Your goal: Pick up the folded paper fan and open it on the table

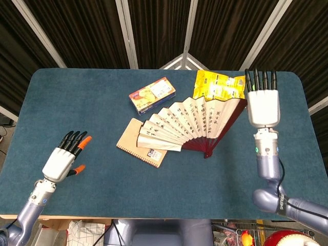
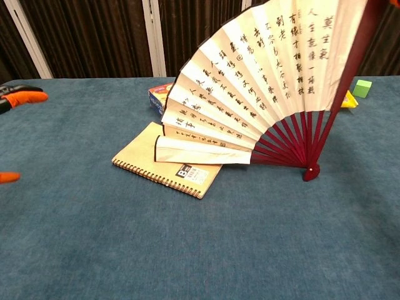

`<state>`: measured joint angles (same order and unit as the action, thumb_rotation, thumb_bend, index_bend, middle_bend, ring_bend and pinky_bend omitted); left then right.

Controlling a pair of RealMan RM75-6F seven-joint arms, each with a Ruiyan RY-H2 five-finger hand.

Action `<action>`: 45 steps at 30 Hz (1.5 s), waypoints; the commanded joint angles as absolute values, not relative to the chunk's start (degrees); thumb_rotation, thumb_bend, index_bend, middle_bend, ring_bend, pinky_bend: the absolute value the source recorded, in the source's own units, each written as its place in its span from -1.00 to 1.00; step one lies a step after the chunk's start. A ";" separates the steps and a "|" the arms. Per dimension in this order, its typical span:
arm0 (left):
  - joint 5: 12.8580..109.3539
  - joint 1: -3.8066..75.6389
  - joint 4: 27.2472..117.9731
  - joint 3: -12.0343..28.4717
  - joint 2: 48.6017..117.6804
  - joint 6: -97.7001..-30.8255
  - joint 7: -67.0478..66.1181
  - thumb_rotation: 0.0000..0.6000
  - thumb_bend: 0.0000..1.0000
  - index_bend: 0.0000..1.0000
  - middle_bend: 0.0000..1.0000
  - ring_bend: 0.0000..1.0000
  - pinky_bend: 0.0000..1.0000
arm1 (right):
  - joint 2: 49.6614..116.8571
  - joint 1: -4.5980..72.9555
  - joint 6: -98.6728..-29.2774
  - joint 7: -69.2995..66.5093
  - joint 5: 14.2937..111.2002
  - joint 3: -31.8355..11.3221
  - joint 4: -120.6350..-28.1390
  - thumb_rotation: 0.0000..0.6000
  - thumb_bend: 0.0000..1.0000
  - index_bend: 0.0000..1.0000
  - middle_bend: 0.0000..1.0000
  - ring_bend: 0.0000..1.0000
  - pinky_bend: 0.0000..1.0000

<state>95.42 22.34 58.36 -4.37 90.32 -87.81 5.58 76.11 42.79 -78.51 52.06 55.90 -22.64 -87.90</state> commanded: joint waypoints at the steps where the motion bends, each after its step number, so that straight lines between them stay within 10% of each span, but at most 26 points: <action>1: 96.00 21.87 57.28 -4.78 91.26 -87.70 6.09 1.00 -0.80 -0.91 -1.00 -1.00 -1.00 | 76.41 44.88 -78.57 53.61 53.74 -25.33 -88.10 1.00 -0.28 -0.92 -0.84 -0.82 -0.81; 10: 95.27 20.26 54.40 -3.90 92.15 -88.27 8.38 1.00 -0.80 -0.91 -1.00 -1.00 -1.00 | 76.58 41.59 -83.48 42.87 54.00 -27.40 -93.47 1.00 -0.28 -0.92 -0.84 -0.82 -0.81; 18: 90.31 15.09 71.48 -2.63 82.63 -89.69 -6.40 1.00 -0.80 -0.93 -1.00 -1.00 -1.00 | 73.08 28.54 -85.82 19.91 67.97 -15.25 -103.11 1.00 -0.28 -0.92 -0.84 -0.82 -0.81; 29: 86.75 7.64 89.27 -3.10 72.61 -94.72 -16.25 1.00 -0.80 -0.94 -1.00 -1.00 -1.00 | 71.82 16.53 -89.15 9.73 80.87 -0.19 -92.47 1.00 -0.30 -0.88 -0.87 -0.84 -0.86; 45: 83.14 3.53 94.36 -1.79 65.81 -93.51 -12.99 1.00 -0.79 -0.94 -1.00 -1.00 -1.00 | 71.21 9.28 -91.24 9.02 76.46 -3.02 -86.09 1.00 -0.42 -0.88 -0.88 -0.85 -0.86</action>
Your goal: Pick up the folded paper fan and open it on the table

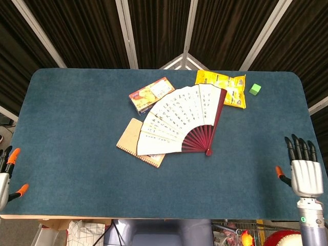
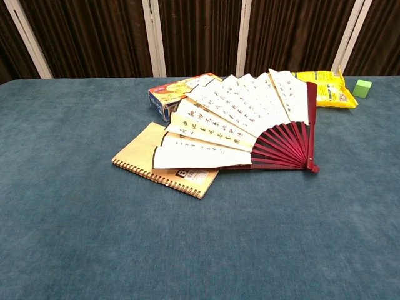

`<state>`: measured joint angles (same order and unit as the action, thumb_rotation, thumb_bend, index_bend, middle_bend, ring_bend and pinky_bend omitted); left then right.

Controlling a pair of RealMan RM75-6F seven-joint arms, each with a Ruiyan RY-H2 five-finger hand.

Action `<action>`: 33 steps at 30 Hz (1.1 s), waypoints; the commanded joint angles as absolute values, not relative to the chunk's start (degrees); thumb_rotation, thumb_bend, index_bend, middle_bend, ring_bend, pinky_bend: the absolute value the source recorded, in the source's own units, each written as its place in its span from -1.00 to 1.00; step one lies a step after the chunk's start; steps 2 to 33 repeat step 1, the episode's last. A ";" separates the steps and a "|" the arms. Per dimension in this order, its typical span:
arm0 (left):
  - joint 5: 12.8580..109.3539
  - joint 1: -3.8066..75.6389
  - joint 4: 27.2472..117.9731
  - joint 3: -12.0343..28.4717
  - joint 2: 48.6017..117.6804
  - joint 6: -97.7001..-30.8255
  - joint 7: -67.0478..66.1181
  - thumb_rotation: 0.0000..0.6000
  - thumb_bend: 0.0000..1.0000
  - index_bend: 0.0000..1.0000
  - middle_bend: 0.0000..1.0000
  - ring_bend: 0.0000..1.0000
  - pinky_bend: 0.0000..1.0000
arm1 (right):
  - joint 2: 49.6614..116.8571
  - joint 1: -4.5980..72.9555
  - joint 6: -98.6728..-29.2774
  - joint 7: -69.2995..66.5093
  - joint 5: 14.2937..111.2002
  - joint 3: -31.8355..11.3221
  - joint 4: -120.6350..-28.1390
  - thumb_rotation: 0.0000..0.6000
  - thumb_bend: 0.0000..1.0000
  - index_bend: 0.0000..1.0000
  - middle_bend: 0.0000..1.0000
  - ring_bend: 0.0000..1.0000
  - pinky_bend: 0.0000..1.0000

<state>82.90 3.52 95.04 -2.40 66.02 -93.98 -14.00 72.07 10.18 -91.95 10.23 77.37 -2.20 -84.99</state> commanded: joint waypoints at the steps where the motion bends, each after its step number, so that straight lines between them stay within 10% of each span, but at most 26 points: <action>1: 83.09 3.50 94.24 -1.62 65.95 -93.42 -13.20 1.00 -0.79 -0.94 -1.00 -1.00 -1.00 | 70.85 9.15 -90.86 8.55 76.31 -3.15 -86.44 1.00 -0.42 -0.88 -0.88 -0.85 -0.86; 33: 83.09 3.50 94.24 -1.62 65.95 -93.42 -13.20 1.00 -0.79 -0.94 -1.00 -1.00 -1.00 | 70.85 9.15 -90.86 8.55 76.31 -3.15 -86.44 1.00 -0.42 -0.88 -0.88 -0.85 -0.86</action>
